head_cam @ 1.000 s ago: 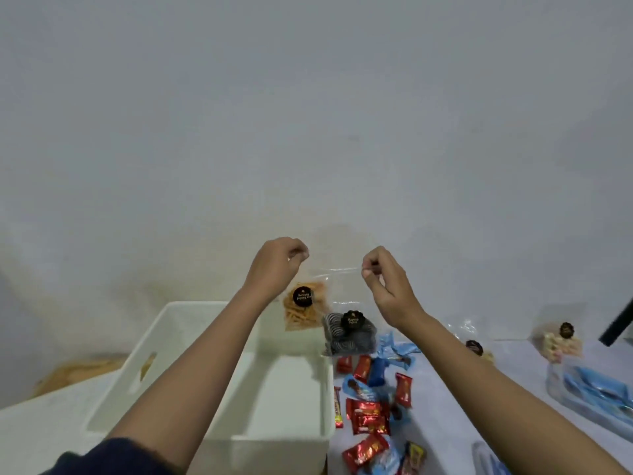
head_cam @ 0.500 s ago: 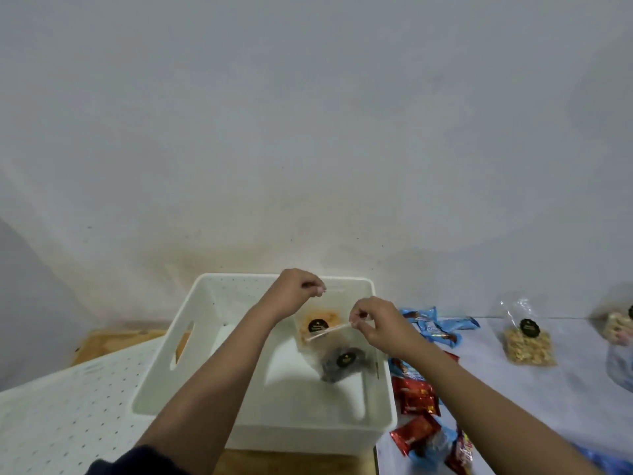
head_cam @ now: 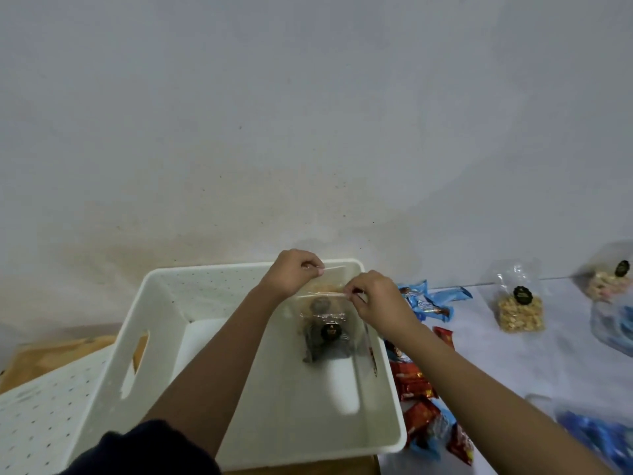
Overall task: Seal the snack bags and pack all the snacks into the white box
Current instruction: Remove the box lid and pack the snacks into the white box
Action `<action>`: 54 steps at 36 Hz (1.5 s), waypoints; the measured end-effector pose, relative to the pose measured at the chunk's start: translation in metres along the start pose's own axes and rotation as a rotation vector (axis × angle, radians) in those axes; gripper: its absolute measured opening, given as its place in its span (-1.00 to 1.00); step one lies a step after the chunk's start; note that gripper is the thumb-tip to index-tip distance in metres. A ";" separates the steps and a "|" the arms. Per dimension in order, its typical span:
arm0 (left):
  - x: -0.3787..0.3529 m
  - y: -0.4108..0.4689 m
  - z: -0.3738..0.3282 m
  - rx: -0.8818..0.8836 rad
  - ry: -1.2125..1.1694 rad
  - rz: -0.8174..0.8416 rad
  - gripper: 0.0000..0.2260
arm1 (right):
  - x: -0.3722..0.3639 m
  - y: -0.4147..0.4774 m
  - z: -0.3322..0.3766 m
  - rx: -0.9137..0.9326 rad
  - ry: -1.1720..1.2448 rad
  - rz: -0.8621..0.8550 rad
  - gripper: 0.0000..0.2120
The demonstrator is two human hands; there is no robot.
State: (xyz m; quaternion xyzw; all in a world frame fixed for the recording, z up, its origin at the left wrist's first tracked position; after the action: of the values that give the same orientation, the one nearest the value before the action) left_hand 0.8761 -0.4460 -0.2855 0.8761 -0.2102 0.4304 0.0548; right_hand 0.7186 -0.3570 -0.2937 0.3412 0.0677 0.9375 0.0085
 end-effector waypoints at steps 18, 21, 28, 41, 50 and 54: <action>-0.001 -0.016 0.005 0.062 -0.073 -0.160 -0.87 | -0.006 0.010 0.002 -0.008 -0.033 -0.045 -0.85; 0.002 -0.023 0.000 0.065 -0.011 -0.191 -0.84 | 0.000 0.006 0.006 -0.033 -0.027 -0.020 -0.82; 0.003 -0.025 -0.045 -0.015 0.182 -0.217 -0.75 | 0.053 -0.014 0.008 -0.118 -0.052 -0.011 -0.70; -0.103 0.016 -0.234 -0.318 0.348 -0.153 -0.69 | 0.242 -0.098 -0.095 -0.304 -0.255 -0.208 -0.65; -0.224 0.049 -0.316 -0.318 0.593 -0.102 -0.63 | 0.353 -0.132 -0.223 -0.377 -0.359 -0.279 -0.64; -0.268 0.068 -0.335 -0.266 0.688 -0.090 -0.61 | 0.386 -0.129 -0.276 -0.349 -0.404 -0.247 -0.66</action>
State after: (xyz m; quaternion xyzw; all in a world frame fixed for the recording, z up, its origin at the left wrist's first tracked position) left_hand 0.4578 -0.3289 -0.2912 0.6738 -0.1951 0.6657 0.2546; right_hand 0.2417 -0.2388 -0.2731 0.5035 -0.0565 0.8400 0.1942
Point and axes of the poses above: each hand's wrist, its own y-axis towards the middle knuckle, its own x-axis out of the back of the hand, z = x × y, the point moved 3 cm from there along y, towards the middle knuckle, and after that the axes turned 15 degrees about y, right-handed, at the moved point
